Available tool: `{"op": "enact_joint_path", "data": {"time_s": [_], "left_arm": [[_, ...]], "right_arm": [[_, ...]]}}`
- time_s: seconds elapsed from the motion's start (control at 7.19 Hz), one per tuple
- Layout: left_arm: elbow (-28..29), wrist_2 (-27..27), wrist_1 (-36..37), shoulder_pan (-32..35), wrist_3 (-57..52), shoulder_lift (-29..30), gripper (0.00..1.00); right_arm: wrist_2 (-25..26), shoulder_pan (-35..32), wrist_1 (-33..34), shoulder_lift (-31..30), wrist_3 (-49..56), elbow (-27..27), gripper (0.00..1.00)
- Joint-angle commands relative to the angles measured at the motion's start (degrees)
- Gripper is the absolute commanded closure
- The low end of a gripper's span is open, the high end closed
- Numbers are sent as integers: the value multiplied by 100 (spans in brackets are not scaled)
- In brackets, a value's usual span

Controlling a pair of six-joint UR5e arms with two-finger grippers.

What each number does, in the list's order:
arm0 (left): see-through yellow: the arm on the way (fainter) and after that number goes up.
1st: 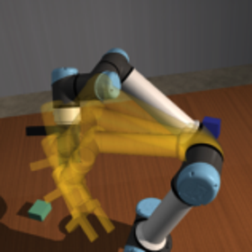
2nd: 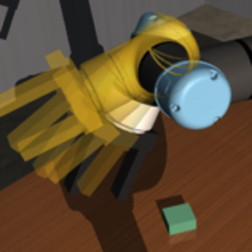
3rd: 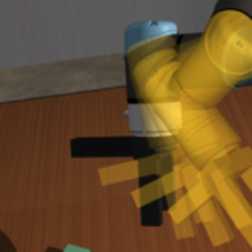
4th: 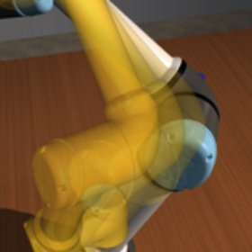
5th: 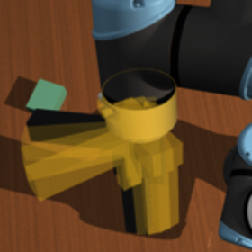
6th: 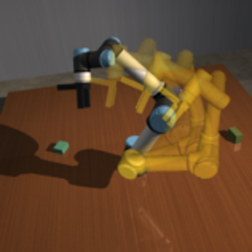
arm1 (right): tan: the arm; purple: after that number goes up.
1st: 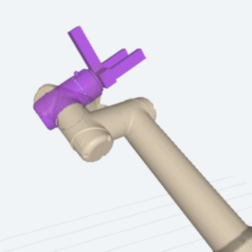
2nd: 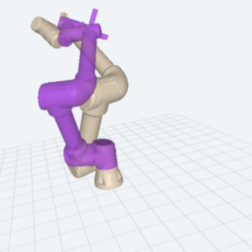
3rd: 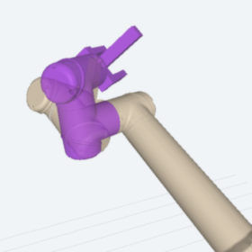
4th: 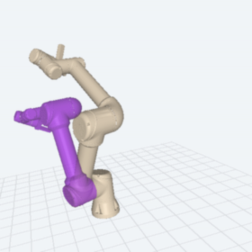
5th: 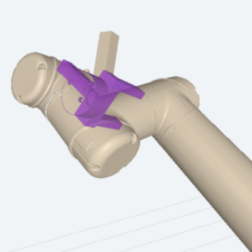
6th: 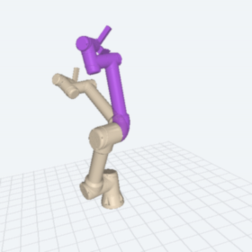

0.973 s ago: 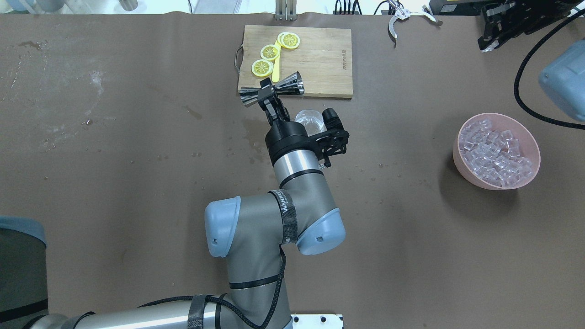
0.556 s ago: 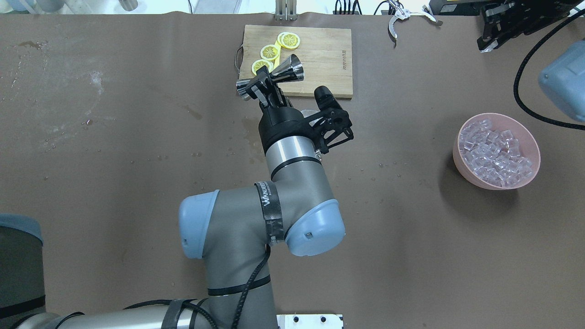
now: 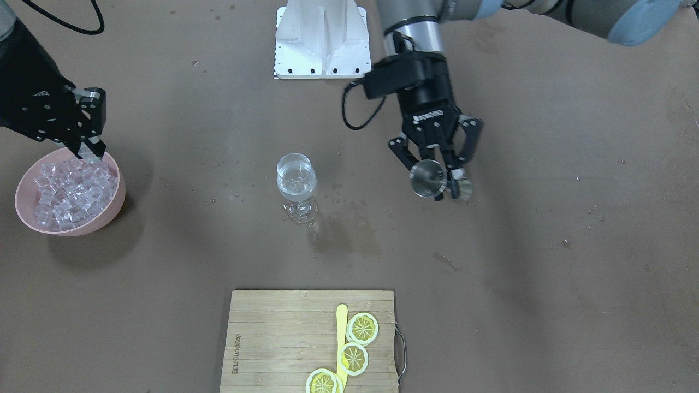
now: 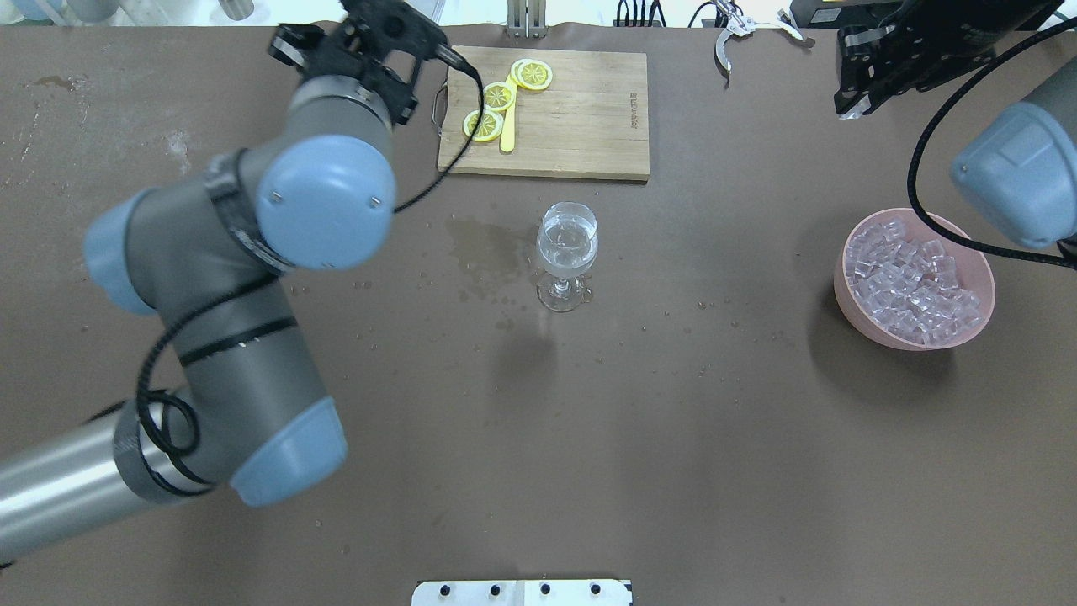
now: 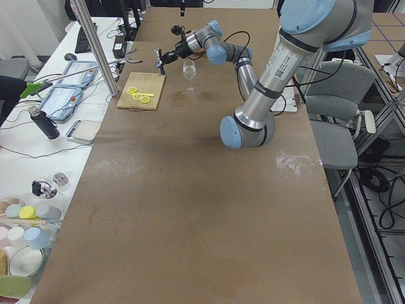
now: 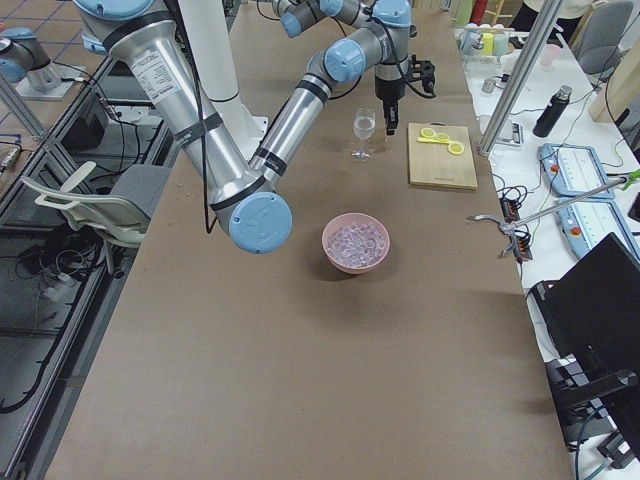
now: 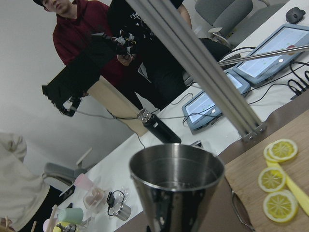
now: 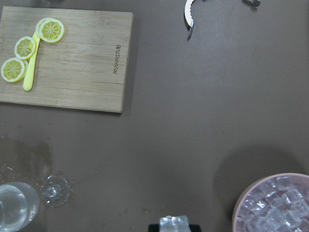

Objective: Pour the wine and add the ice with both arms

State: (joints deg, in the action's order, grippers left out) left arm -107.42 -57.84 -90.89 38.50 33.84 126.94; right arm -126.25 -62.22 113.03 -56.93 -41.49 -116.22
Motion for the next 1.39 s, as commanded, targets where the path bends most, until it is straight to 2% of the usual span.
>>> {"op": "enact_joint_path", "data": {"time_s": [0.0, 0.14, 0.28, 0.42, 0.7, 0.83, 0.97, 1.25], "left_arm": [[579, -1908, -1697, 1602, -150, -1157, 100], [1147, -2481, -2557, 2087, -211, -1520, 100], [1936, -3035, -3444, 2431, -211, -1610, 100], [2597, -3406, -4001, 2678, -176, -1620, 100], [3260, -3978, -4391, 2934, -141, -1672, 100], [3358, -3998, -4794, 2944, -2, -1977, 100], [3603, -4024, -5494, 2935, 69, -2207, 100], [4453, -3999, -7145, 2926, 202, -2419, 100]], "right_arm": [[387, 681, -53, 496, -1059, 72, 100], [416, 806, -97, 594, -1306, 194, 100], [408, 860, -480, 795, -1561, 596, 100], [408, 965, -719, 1032, -1720, 1061, 100], [417, 1123, -1010, 1499, -1783, 1880, 100], [417, 1255, -1055, 1596, -1783, 2022, 100], [417, 1430, -1072, 1597, -1783, 2033, 100], [399, 1694, -1143, 1632, -2010, 2024, 100]]}}
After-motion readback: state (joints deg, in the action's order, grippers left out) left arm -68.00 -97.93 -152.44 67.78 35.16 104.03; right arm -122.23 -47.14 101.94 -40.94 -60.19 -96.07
